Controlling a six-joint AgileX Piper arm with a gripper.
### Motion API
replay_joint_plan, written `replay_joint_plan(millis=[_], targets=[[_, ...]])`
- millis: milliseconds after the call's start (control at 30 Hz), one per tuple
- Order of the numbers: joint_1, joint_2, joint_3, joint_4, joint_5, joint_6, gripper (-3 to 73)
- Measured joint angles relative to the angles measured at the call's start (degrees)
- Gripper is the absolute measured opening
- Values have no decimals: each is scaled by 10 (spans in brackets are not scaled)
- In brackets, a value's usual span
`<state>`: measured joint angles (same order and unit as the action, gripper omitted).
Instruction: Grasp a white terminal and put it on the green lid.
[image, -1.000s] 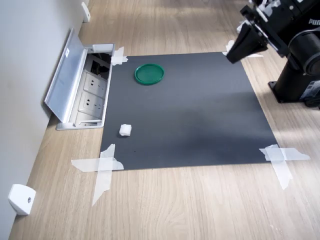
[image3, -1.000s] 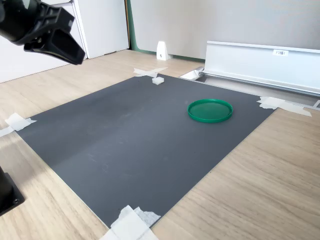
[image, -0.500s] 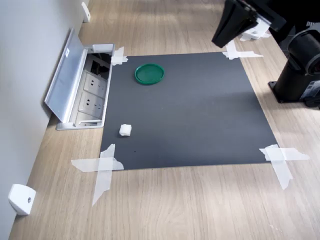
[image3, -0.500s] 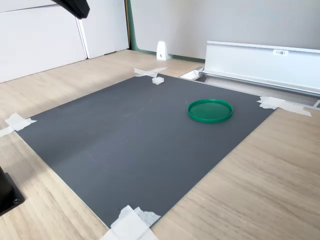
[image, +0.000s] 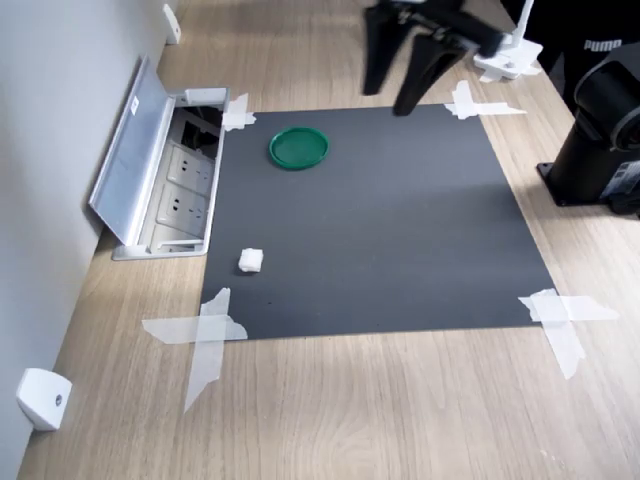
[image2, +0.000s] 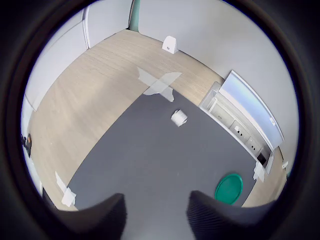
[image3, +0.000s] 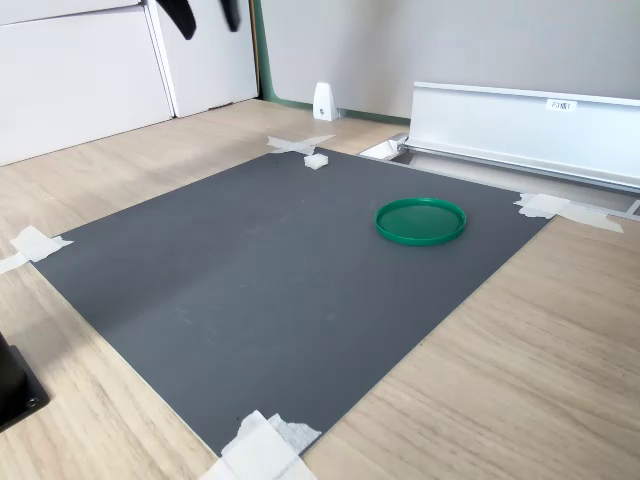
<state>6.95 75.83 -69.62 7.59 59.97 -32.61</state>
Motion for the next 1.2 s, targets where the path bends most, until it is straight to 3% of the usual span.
replay_joint_plan(millis=[67, 200, 533, 800, 1200], targets=[[0, 31, -31, 0, 9, 0, 627], [0, 86, -99, -3, 42, 1, 672], [1, 229, -278, -9, 97, 79, 671], [21, 290, -308, -23, 95, 95, 670], [27, 340, -308, -15, 62, -81, 670]])
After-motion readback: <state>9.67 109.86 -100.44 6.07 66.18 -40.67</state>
